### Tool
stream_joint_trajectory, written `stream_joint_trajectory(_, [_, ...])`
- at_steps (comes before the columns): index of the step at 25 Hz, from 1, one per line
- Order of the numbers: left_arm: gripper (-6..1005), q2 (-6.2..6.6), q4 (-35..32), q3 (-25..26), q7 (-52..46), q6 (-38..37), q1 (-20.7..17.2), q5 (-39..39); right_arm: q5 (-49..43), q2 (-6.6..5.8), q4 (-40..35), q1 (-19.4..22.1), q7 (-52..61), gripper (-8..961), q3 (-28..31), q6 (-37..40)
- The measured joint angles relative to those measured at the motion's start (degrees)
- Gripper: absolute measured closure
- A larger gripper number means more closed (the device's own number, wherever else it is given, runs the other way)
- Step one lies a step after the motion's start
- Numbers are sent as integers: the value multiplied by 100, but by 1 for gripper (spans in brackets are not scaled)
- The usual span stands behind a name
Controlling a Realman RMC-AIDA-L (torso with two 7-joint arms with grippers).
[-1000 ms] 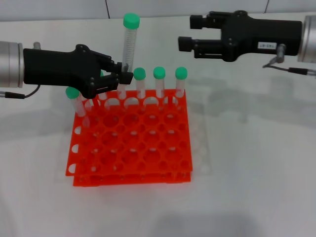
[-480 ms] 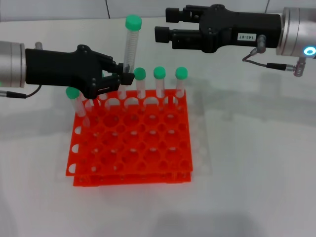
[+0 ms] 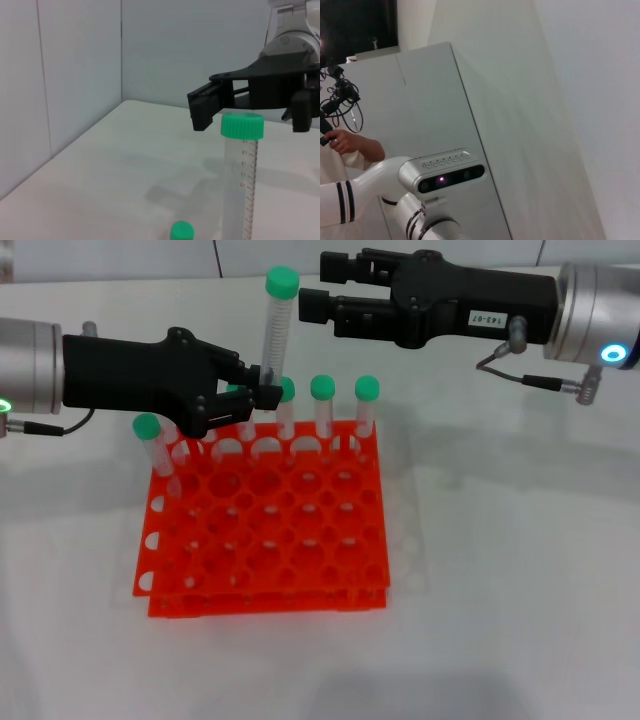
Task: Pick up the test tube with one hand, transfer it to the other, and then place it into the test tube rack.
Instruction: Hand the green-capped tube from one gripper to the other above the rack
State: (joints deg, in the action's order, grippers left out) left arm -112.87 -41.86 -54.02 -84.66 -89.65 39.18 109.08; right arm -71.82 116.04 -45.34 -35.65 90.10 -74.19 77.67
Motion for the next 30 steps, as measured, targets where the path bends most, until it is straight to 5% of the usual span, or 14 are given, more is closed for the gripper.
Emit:
stream_joint_trajectory(18, [687, -47, 25, -65, -22, 16, 74, 8, 608, 10, -22, -4, -519, 255, -724, -405])
stream_joint_trajectory(30, [679, -77, 8, -64, 11, 19, 72, 8, 826, 15, 10, 15, -731, 362, -809, -474])
